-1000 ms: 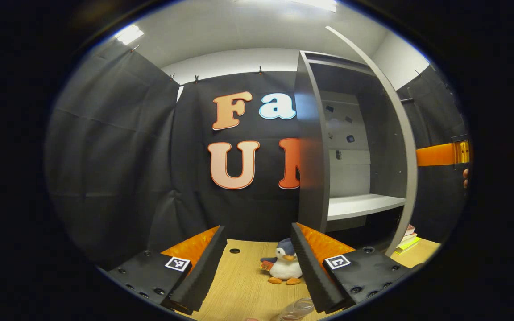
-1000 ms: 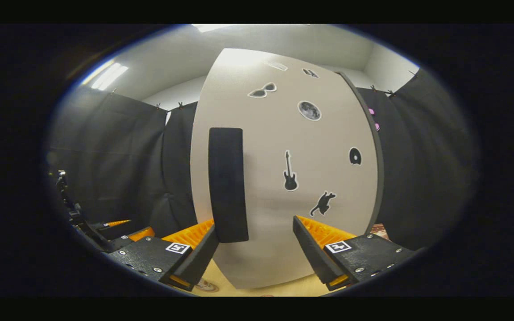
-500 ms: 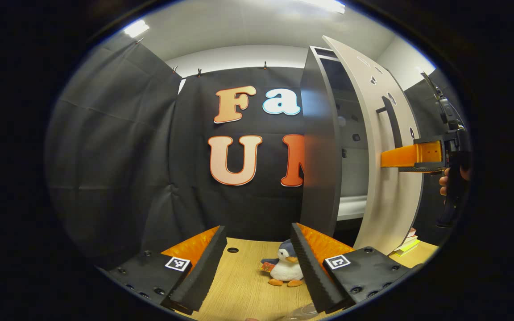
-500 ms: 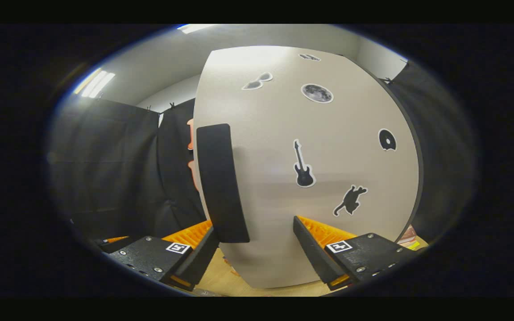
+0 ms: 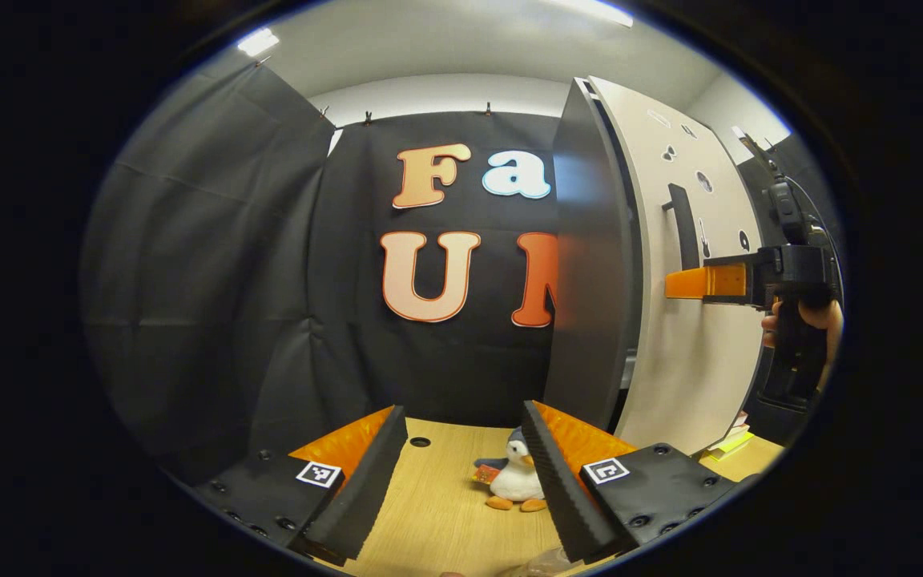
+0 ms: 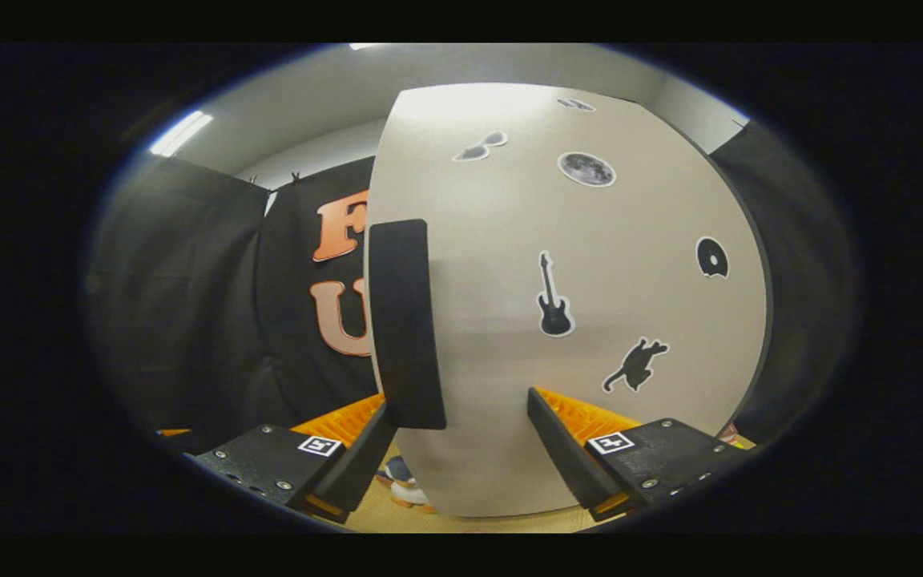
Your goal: Open the cabinet door with the right hand, grasp the bottle in the cabinet with the left hand and place it on the coaster, then close the cabinet door with the right hand.
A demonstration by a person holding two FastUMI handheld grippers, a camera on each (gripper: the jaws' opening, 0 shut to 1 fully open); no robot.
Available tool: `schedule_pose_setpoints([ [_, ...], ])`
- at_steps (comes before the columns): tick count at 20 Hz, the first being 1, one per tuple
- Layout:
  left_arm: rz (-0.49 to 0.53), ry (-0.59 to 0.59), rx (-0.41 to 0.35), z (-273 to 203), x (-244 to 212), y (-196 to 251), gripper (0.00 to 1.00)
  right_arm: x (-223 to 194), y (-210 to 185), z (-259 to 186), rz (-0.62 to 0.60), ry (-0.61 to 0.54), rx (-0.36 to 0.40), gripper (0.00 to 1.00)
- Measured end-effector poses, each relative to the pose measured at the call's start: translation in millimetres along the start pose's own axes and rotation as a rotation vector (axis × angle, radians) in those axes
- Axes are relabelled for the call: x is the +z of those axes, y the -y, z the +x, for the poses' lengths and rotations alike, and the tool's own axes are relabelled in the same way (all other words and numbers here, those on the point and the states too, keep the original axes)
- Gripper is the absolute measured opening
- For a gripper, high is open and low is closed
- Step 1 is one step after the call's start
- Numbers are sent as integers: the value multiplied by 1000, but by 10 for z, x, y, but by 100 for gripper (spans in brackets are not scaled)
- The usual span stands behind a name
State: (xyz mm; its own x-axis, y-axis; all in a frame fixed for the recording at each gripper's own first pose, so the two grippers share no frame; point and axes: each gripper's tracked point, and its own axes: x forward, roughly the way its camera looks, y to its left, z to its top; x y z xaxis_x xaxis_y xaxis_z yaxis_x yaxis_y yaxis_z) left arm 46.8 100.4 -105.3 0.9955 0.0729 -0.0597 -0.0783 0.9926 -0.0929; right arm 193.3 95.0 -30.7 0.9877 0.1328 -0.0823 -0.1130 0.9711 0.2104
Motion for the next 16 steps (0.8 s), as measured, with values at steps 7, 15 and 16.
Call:
schedule_pose_setpoints([
  [7,12,-7,-14,77,11,-180,94,-40,7,15,-5,5,-46,96],
  [15,16,-3,-20,93,108,-65,94,-111,-19,-5,4,-19,-10,96],
  [16,19,0,-18,83,134,-39,94,-122,-27,-41,9,-27,3,96],
])
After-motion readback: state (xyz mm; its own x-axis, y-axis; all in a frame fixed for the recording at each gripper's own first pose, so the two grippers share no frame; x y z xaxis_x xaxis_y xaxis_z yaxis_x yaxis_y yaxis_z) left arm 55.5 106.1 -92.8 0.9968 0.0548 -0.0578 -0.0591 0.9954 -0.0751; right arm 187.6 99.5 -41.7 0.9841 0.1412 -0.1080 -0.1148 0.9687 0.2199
